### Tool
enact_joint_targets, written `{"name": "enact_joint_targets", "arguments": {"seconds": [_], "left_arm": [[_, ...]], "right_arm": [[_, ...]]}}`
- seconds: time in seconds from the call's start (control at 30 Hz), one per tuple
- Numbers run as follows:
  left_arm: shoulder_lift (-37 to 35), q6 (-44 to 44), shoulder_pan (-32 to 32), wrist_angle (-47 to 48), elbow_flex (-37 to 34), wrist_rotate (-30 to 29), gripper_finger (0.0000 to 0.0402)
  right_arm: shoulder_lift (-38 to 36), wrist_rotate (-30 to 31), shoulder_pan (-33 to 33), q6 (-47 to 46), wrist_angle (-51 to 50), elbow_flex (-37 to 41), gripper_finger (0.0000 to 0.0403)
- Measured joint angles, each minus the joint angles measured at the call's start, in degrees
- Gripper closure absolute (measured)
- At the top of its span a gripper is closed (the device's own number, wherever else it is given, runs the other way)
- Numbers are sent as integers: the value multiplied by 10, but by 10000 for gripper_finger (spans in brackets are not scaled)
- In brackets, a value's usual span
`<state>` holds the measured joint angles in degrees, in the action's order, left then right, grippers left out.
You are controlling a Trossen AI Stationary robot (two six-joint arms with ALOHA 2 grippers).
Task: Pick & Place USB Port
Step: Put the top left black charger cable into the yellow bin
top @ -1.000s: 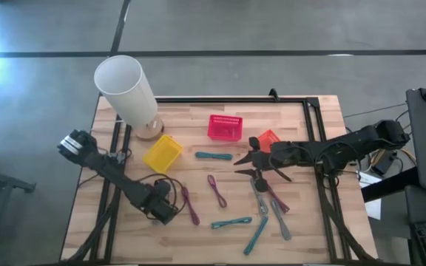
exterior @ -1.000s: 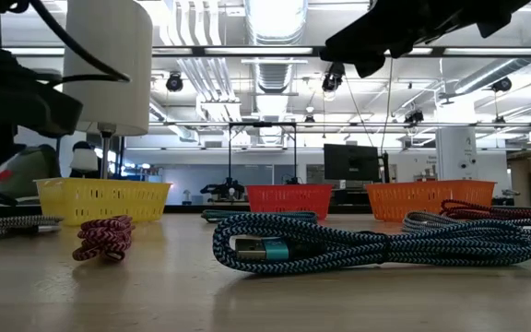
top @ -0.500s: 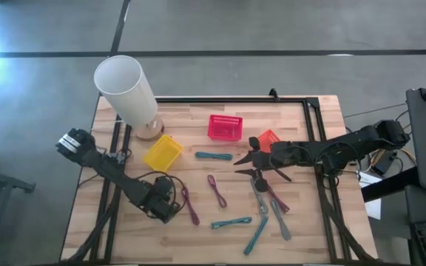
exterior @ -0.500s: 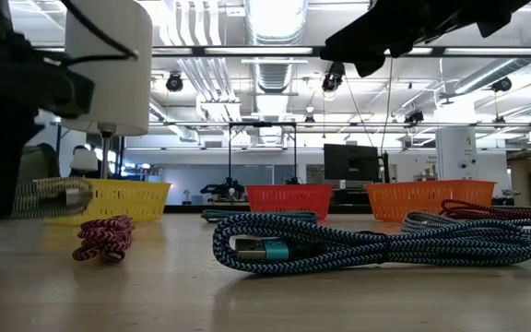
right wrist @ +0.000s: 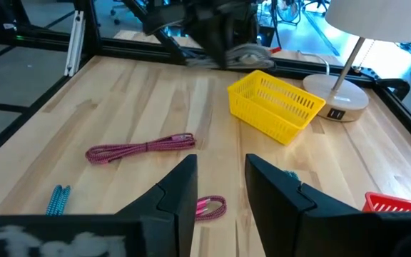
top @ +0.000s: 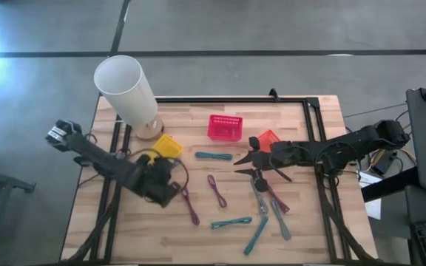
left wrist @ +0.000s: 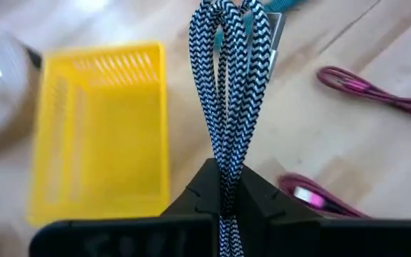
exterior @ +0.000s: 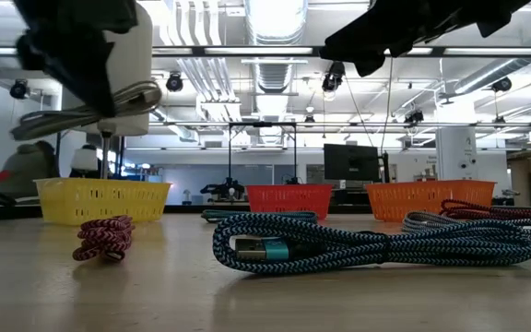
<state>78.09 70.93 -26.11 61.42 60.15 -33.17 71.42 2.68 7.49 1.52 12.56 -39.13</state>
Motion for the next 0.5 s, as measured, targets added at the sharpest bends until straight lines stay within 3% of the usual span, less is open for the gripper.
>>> {"name": "enact_joint_targets", "arguments": {"seconds": [0.3, 0.5], "left_arm": [[-7, -196, 167, -1, -14, -8, 381], [-7, -185, 234, -5, -39, 41, 381]], "right_arm": [[0, 0, 0, 0, 0, 0, 295], [0, 0, 0, 0, -2, 0, 298]]}}
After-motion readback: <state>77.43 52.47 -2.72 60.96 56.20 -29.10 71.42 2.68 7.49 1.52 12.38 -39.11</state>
